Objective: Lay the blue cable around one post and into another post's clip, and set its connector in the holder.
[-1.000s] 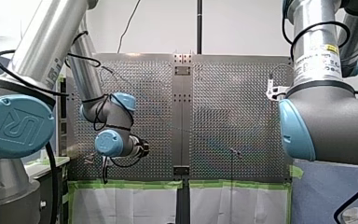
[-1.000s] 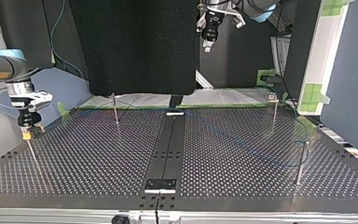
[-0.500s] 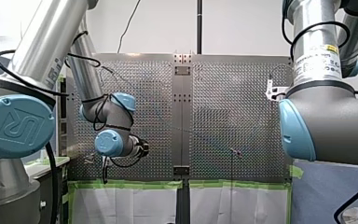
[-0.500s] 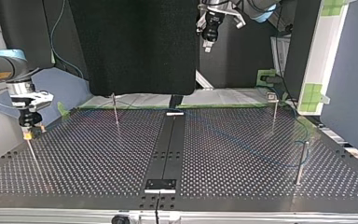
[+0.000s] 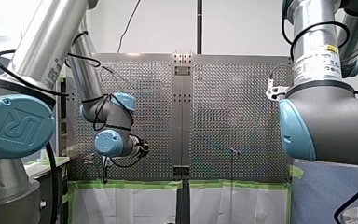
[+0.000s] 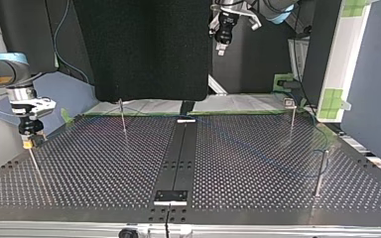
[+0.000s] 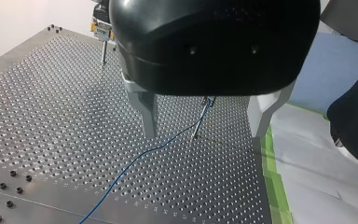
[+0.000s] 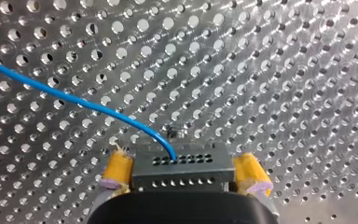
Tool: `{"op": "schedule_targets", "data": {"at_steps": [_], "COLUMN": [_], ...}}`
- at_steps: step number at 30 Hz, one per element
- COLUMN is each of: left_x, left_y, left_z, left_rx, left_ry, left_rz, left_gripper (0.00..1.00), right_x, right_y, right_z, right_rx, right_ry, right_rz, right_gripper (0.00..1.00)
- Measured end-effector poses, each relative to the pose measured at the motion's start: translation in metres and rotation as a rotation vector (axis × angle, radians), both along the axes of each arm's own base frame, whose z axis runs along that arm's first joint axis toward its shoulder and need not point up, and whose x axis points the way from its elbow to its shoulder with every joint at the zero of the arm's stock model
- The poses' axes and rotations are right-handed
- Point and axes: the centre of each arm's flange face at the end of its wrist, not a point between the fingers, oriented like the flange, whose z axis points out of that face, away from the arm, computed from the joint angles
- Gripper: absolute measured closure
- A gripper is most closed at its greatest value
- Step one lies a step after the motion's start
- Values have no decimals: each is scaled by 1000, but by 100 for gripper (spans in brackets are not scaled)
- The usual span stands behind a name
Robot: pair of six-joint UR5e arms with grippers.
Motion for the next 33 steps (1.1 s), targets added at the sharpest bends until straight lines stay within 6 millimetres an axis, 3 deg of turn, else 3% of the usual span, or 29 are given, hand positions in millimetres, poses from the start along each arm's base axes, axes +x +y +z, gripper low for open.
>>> {"op": "schedule_targets", "data": {"at_steps": [33], "left_x": [-1], "left_y": [0], "left_z": [0], "left_rx": [3], "left_ry": [4], "left_rz": [1], "left_gripper": [5], "right_x": [-20], "right_y": [-5], "right_z": [-2], "right_rx": [21], "right_ry": [-34], "right_rz": [-144], "right_gripper": [0]}}
